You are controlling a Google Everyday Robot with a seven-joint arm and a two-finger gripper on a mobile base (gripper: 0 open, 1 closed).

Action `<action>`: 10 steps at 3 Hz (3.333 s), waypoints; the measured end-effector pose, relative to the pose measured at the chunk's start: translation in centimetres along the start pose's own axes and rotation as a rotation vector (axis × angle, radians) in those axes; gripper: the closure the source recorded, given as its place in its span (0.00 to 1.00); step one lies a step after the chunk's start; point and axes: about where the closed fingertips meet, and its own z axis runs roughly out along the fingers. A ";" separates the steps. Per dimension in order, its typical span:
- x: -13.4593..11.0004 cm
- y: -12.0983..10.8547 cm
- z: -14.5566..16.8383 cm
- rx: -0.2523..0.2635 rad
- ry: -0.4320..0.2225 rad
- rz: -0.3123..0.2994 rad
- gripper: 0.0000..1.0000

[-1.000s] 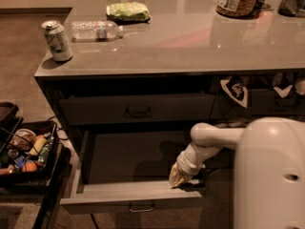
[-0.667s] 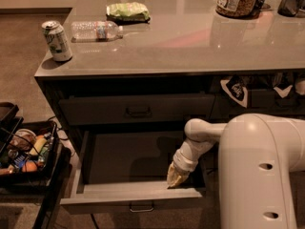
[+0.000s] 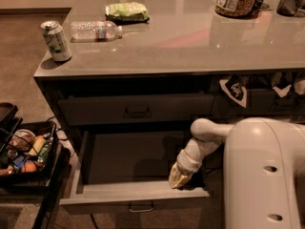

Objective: Open middle drawer

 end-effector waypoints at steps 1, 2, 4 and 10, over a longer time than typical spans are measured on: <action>0.4 1.0 -0.5 0.028 -0.059 0.033 1.00; 0.5 2.1 -1.0 0.059 -0.094 0.057 1.00; -0.1 2.9 -1.1 0.054 -0.034 0.044 1.00; 0.2 -1.5 1.8 0.337 -0.070 -0.073 1.00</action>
Offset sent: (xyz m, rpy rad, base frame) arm -0.0204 -0.0318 0.0207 0.0993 0.0139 -0.1627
